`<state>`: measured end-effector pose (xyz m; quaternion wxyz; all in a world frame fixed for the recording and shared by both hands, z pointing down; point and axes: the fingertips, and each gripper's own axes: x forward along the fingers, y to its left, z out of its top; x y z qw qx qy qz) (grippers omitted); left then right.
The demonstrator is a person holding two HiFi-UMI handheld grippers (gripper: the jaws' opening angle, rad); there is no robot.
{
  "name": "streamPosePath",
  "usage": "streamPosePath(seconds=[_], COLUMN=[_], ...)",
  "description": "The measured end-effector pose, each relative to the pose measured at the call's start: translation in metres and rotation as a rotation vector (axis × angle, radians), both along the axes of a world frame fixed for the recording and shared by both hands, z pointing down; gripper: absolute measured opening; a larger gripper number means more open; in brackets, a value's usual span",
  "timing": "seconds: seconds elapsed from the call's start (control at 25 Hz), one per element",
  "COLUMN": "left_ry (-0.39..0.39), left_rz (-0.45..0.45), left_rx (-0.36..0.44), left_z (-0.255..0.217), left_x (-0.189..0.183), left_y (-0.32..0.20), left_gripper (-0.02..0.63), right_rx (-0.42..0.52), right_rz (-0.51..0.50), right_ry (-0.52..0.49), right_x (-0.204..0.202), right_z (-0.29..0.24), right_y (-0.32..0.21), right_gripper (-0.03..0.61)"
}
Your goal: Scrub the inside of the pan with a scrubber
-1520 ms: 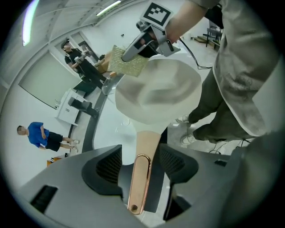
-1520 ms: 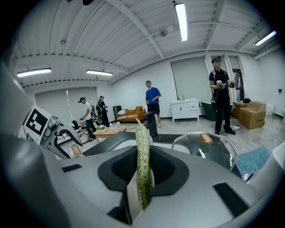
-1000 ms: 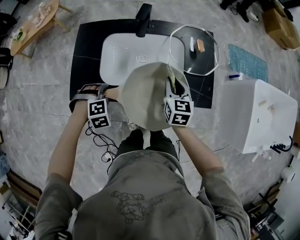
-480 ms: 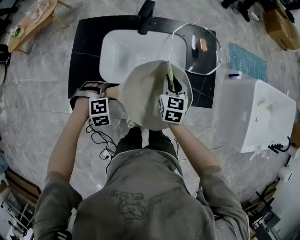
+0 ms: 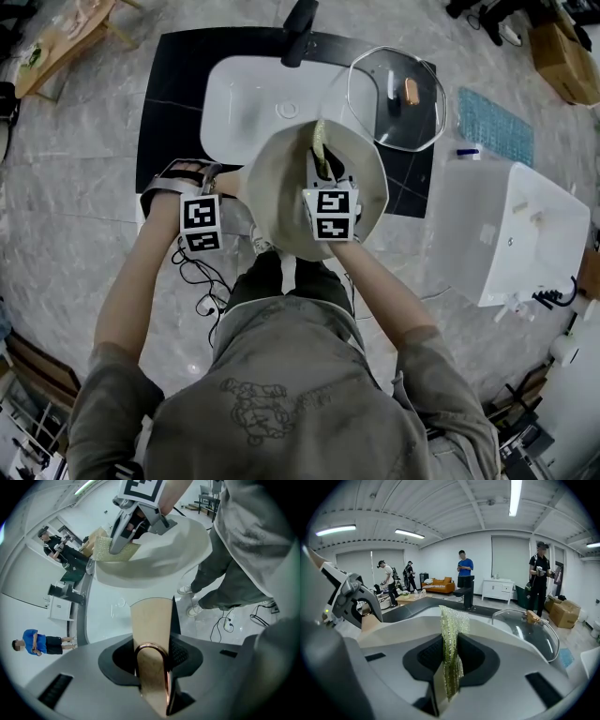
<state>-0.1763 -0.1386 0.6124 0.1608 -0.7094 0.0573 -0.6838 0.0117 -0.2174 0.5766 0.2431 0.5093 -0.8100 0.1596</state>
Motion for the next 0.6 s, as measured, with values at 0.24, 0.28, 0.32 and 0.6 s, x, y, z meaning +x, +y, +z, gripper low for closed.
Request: streamPosePath(seconds=[0.24,0.28,0.32,0.6], left_ry=[0.001,0.004,0.007,0.001], left_rz=[0.01,0.007,0.003,-0.003], left_rx=[0.011,0.012,0.012,0.017], left_z=[0.0,0.0,0.0,0.0], left_x=[0.0,0.0,0.0,0.0], left_y=[-0.001,-0.001,0.0,0.001], left_gripper=[0.143,0.143,0.143,0.143], right_rx=[-0.016,-0.021,-0.025,-0.051], right_rz=[-0.163,-0.191,-0.219,-0.386], right_ry=[-0.006,-0.009,-0.012,-0.022], right_x=[-0.039,-0.046,-0.052,-0.087], right_z=[0.006,0.007,0.007,0.007], right_y=[0.013,0.017,0.02,0.046], right_gripper=[0.086,0.086,0.086,0.086])
